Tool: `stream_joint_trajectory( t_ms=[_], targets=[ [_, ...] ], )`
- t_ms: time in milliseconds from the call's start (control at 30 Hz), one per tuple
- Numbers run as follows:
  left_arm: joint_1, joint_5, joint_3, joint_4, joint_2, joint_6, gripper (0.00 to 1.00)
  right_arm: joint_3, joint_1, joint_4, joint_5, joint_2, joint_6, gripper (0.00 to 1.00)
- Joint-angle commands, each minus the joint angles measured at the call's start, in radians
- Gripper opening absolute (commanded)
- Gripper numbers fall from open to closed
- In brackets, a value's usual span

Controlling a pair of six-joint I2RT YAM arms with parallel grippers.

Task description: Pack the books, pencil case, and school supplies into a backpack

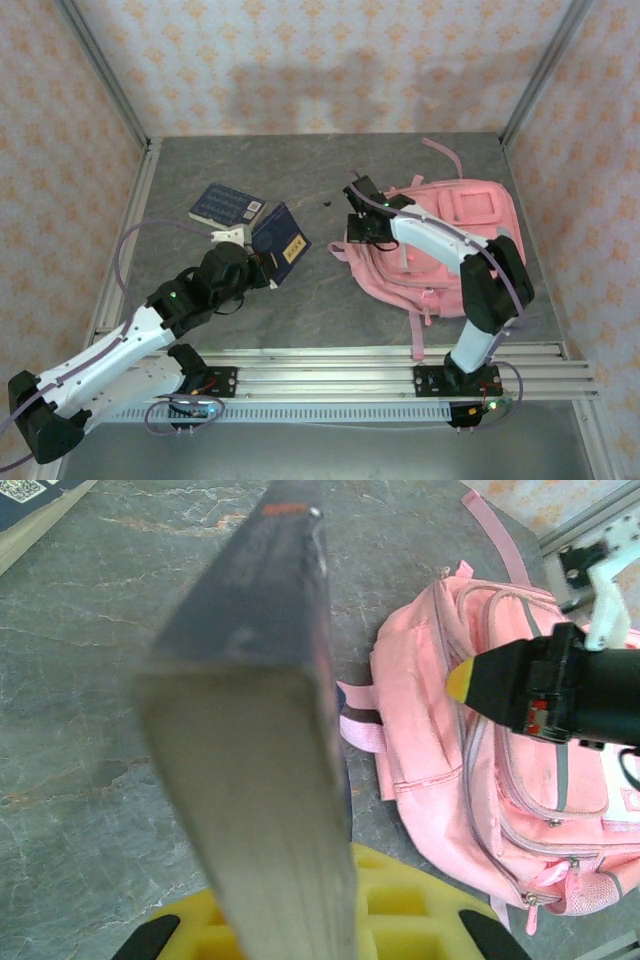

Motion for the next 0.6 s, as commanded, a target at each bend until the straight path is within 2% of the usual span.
stream_joint_trajectory(
  t_ms=[0, 133, 333, 567],
  targets=[
    [0.01, 0.017, -0.012, 0.038, -0.011, 0.006, 0.0, 0.018, -0.002, 0.021, -0.08, -0.134, -0.074, 0.0],
    [0.01, 0.039, -0.01, 0.056, -0.003, 0.005, 0.0, 0.053, -0.003, 0.009, -0.164, -0.202, -0.151, 0.0],
    [0.01, 0.063, 0.013, 0.061, 0.002, 0.005, 0.0, 0.167, -0.002, -0.076, -0.271, -0.181, -0.256, 0.0],
    [0.01, 0.071, 0.036, 0.05, -0.016, 0.012, 0.0, 0.21, -0.001, 0.011, -0.367, -0.142, -0.279, 0.0]
  ],
)
